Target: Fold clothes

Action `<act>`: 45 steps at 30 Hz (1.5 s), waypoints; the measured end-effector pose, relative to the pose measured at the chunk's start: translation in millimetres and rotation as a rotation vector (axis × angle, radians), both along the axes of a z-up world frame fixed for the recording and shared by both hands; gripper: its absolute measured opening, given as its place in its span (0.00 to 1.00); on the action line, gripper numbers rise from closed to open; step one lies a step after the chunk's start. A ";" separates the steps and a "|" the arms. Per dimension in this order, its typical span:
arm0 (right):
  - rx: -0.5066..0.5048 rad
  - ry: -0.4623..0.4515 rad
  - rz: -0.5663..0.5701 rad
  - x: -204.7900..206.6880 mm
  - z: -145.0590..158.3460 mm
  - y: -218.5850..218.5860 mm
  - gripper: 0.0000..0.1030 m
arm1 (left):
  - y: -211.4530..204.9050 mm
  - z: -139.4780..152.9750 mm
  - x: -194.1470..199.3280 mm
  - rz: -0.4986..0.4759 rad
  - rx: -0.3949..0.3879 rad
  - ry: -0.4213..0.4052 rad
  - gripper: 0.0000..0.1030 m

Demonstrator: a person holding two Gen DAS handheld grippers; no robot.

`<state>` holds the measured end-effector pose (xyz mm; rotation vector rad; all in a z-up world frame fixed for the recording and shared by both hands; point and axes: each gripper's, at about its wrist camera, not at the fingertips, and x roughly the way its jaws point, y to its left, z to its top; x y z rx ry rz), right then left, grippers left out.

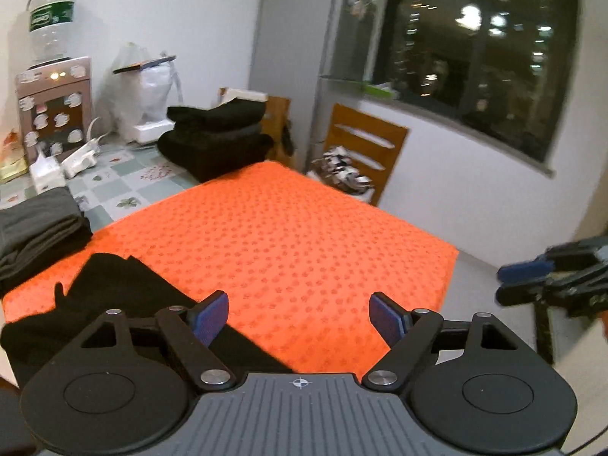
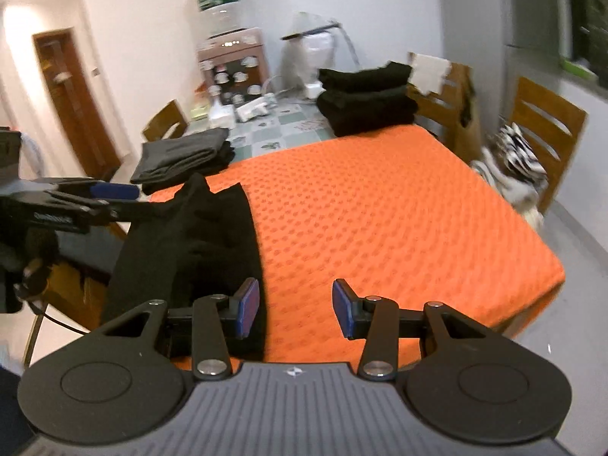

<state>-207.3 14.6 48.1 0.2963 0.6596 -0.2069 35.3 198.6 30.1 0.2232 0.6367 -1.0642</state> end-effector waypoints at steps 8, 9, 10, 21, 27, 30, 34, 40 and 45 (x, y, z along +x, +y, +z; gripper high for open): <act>0.005 -0.010 0.192 7.3 7.8 -146.8 0.47 | -100.5 -15.0 -47.6 0.320 0.021 -0.002 0.80; 0.012 -0.019 0.216 10.5 7.1 -166.8 0.47 | -113.2 -17.0 -52.7 0.365 0.024 -0.001 0.80; 0.013 -0.025 0.246 14.5 6.5 -186.1 0.47 | -126.0 -19.0 -57.8 0.411 0.027 -0.001 0.80; -0.074 -0.006 0.697 101.3 12.9 -353.6 0.49 | -237.9 -20.4 -112.7 0.955 -0.015 -0.008 0.83; -0.109 -0.008 0.887 162.0 11.2 -395.2 0.49 | -279.1 -20.0 -119.3 1.175 -0.010 -0.040 0.84; -0.123 -0.007 0.956 189.7 11.6 -404.3 0.49 | -295.7 -21.0 -119.4 1.258 -0.003 -0.033 0.85; -0.094 -0.005 1.064 231.5 9.1 -413.9 0.49 | -312.9 -20.5 -119.6 1.407 0.013 -0.028 0.86; -0.068 -0.013 1.264 310.6 -1.8 -405.9 0.49 | -336.3 -33.0 -113.5 1.654 0.116 -0.046 0.86; -0.112 -0.002 1.423 378.9 -14.5 -371.2 0.49 | -337.2 -46.2 -116.4 1.877 0.102 -0.026 0.86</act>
